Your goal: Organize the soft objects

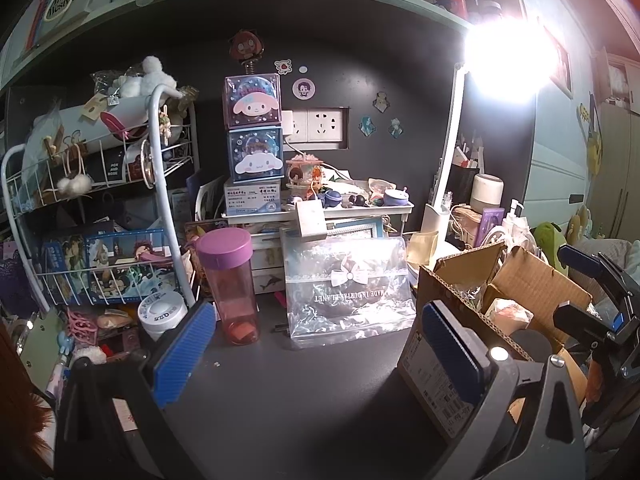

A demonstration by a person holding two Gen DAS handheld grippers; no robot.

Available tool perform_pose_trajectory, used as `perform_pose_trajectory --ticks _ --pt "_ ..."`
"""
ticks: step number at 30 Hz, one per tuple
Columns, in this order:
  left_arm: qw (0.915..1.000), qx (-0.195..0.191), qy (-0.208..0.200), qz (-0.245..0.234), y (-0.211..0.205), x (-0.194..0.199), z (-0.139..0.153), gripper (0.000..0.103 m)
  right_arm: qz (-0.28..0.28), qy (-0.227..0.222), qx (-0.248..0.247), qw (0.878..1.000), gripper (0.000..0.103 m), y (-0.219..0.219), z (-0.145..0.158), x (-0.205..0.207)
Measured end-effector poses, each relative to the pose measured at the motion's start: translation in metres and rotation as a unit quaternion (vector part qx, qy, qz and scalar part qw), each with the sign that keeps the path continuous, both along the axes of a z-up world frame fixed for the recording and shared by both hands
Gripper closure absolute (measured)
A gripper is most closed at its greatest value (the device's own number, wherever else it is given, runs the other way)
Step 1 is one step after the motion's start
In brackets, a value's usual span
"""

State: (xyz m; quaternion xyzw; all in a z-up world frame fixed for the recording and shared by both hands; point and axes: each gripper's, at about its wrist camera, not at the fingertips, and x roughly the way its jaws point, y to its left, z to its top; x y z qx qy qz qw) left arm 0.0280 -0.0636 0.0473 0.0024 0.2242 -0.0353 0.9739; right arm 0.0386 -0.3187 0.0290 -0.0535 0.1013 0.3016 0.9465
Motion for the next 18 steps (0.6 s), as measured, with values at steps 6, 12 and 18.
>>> perform_pose_trajectory --ticks 6,12,18 --pt "1.0 0.001 -0.001 -0.002 -0.0003 -0.0002 -0.0003 0.001 -0.004 -0.001 0.003 1.0 0.0 -0.0002 0.0039 -0.0018" --pt "1.0 0.0 0.0 0.0 -0.0008 -0.0008 0.0 0.001 -0.008 -0.002 0.007 1.0 0.0 -0.0002 0.0046 -0.0017" --pt "1.0 0.0 0.0 0.0 -0.0012 -0.0015 0.0001 0.001 -0.012 -0.003 0.012 1.0 0.0 -0.0007 0.0044 -0.0001"
